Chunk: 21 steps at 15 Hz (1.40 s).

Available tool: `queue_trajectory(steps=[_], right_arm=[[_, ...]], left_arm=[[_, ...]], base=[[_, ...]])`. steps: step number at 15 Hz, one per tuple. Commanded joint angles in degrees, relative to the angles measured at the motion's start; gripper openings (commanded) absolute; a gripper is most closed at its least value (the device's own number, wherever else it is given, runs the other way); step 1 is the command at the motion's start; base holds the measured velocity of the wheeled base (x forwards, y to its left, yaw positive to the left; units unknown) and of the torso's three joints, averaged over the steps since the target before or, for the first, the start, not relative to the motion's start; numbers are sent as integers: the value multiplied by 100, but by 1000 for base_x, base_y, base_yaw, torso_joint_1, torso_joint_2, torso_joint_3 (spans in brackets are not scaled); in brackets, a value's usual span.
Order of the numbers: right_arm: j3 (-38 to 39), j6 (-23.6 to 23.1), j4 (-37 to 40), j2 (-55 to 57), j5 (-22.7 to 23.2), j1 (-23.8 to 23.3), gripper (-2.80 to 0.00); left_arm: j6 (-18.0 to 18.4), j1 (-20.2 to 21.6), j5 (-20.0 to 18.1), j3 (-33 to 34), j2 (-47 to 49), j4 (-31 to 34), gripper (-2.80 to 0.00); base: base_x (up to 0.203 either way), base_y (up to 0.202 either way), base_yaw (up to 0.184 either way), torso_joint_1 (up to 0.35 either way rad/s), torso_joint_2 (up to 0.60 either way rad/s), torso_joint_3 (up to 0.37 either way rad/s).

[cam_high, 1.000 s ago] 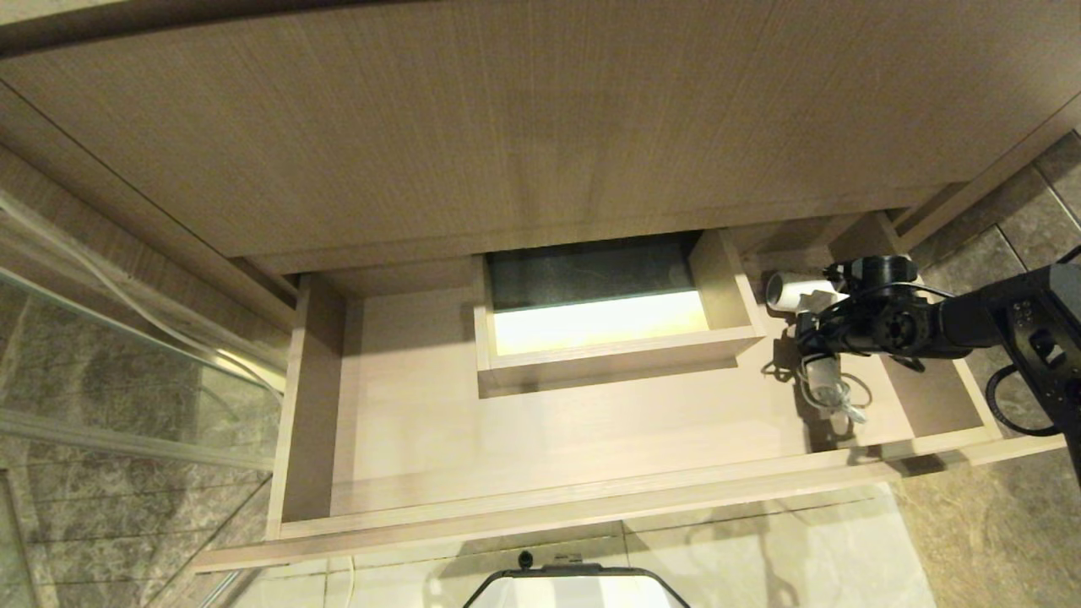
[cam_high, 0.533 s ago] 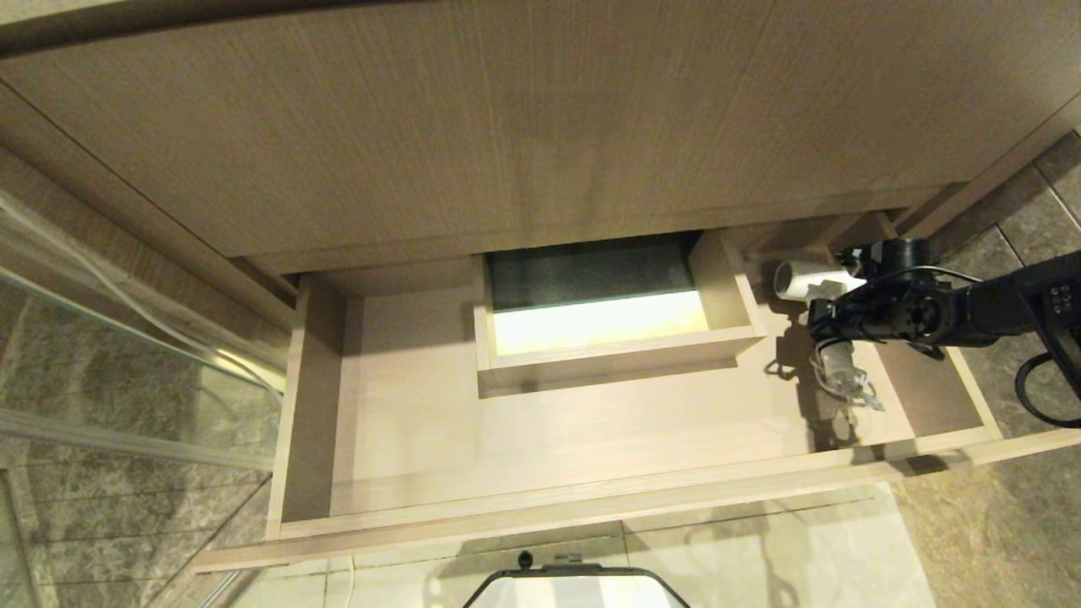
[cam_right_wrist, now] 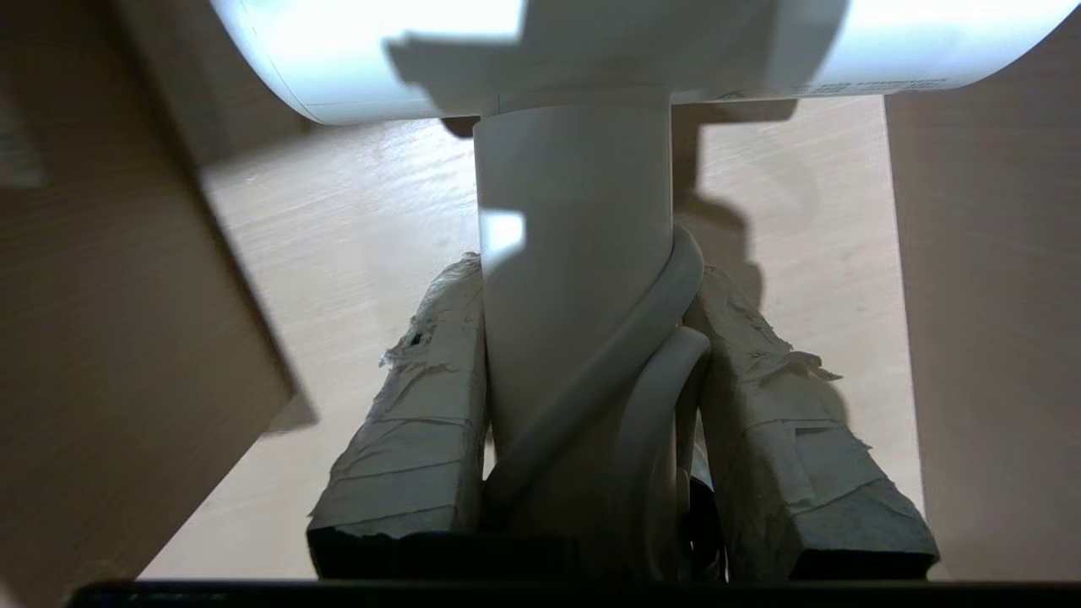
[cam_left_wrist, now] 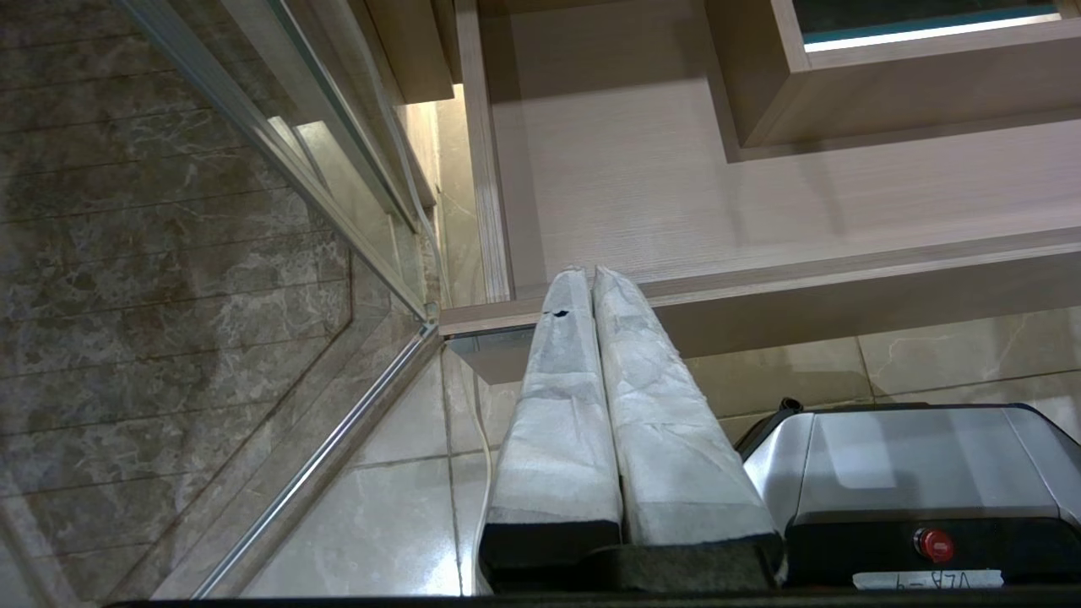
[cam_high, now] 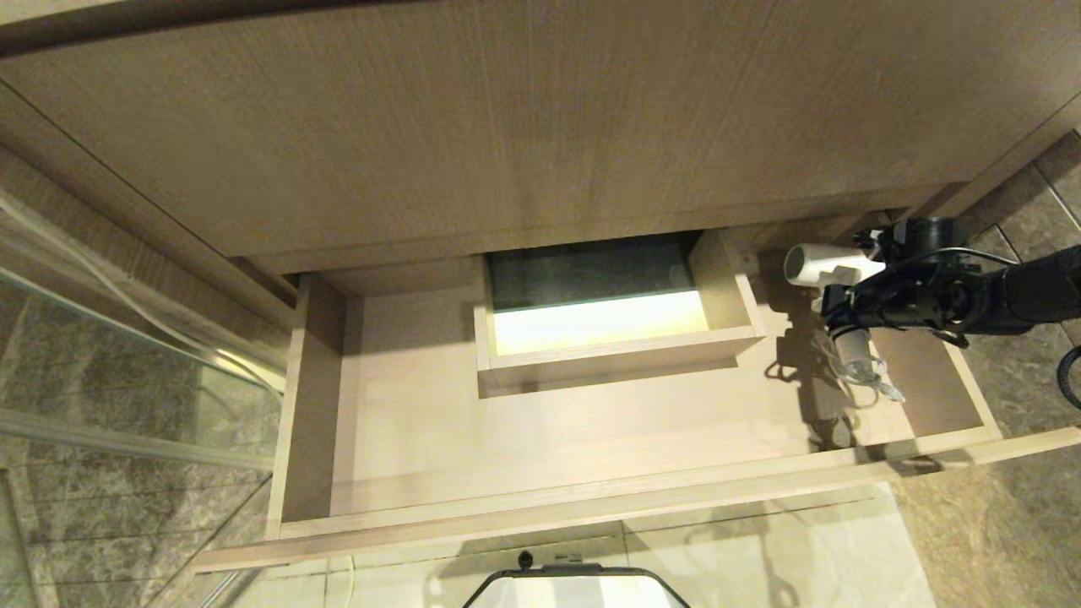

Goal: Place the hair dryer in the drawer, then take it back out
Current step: Take the hairdryer out, then place it on the countertop

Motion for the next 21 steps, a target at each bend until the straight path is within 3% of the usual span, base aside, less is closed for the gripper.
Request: queue_trajectory(steps=[1, 8, 12, 21], right_arm=[[346, -49, 26, -487, 13, -2, -280], [1414, -558, 615, -2221, 10, -17, -280], [1896, -1089, 1550, -3511, 13, -102, -280], [1342, -1338, 4033, -6118, -11, -125, -280]], left_arm=[[0, 2, 0, 1, 1, -2, -280], [0, -4, 0, 1, 9, -2, -280], [0, 2, 0, 1, 7, -2, -280], [0, 2, 0, 1, 9, -2, -280]], base=[[0, 0, 0, 0, 0, 0], [0, 0, 0, 0, 0, 0], [0, 0, 0, 0, 0, 0], [0, 0, 0, 0, 0, 0]])
